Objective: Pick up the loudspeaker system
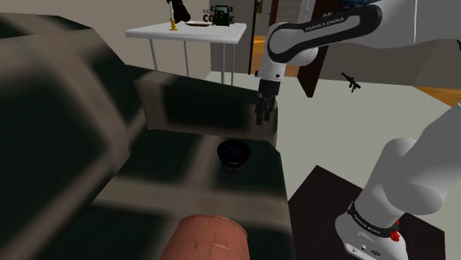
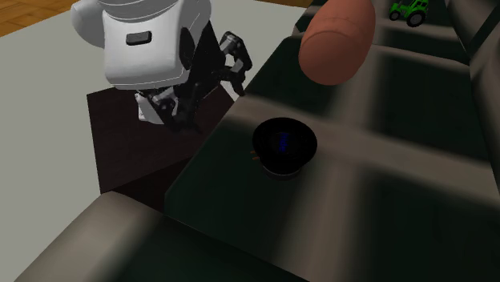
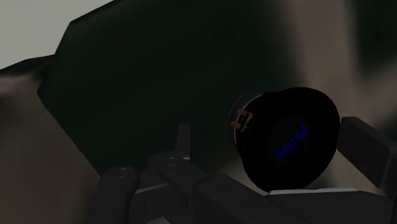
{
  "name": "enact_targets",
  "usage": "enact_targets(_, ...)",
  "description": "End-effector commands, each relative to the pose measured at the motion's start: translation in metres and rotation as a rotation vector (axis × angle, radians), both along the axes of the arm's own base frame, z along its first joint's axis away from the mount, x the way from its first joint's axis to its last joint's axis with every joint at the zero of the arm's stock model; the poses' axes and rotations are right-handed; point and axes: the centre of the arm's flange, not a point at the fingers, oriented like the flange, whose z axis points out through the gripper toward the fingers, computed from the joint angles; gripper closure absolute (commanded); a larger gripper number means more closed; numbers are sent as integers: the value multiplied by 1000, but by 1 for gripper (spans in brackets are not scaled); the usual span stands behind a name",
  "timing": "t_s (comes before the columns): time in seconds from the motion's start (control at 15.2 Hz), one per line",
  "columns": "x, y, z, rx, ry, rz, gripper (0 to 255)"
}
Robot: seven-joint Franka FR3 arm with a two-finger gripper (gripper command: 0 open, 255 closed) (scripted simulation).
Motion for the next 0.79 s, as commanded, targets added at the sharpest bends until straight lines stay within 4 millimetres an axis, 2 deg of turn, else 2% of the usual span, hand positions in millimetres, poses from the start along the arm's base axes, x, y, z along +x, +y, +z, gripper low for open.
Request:
enact_targets(0.0,24,13,-15,32,-5,50,0)
enact_targets(0.33,72,47,-45,111,-14,171,0)
enact_targets(0.73,74,49,-73,115,-14,176,0)
